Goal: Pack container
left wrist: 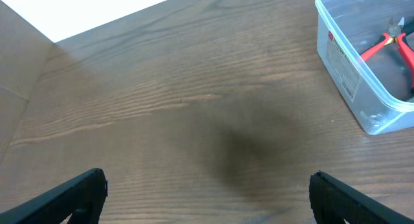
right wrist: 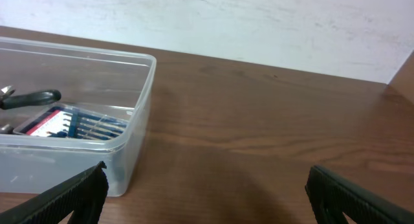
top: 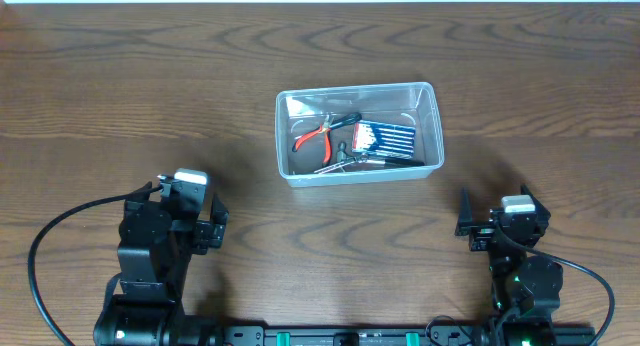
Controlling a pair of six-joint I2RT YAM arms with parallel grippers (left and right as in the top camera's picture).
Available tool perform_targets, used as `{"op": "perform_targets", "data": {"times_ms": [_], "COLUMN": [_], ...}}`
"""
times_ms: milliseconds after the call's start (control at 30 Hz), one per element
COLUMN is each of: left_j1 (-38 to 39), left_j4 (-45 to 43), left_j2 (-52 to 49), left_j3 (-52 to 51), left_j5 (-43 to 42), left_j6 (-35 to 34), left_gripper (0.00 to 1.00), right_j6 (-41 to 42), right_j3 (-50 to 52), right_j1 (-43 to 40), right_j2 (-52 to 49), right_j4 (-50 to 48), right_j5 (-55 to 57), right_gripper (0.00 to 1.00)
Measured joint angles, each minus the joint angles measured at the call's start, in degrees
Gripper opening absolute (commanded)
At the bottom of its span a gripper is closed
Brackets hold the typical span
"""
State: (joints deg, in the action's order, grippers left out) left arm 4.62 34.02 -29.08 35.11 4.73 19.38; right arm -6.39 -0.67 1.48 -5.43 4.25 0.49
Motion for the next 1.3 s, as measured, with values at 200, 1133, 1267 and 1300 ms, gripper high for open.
{"op": "perform_targets", "data": {"times_ms": [200, 1133, 1267, 1300], "left_j1": [0.0, 0.0, 0.04, 0.04], "left_j4": [1.64, -40.26, -36.61, -35.47], "left_j2": [1.07, 26.6, 28.06, 28.3], "left_j3": [0.0, -33.75, -34.75, -34.75], "left_j5": [-0.02, -8.81, -8.85, -8.96], "left_j6": [-0.02, -16.41, -16.41, -16.41], "left_gripper": [0.98, 0.98, 0.98, 0.98], "right_j6": [0.0, 0.15, 0.15, 0.15], "right_j3": [0.0, 0.04, 0.04, 0.04], "right_j1": [0.0, 0.0, 0.0, 0.0], "right_j2": [0.0, 0.0, 0.0, 0.0], "right_j4": [-0.02, -0.02, -0.02, -0.02], "right_j5": [0.0, 0.0, 0.02, 0.02], "right_gripper": [0.99, 0.99, 0.99, 0.99]}}
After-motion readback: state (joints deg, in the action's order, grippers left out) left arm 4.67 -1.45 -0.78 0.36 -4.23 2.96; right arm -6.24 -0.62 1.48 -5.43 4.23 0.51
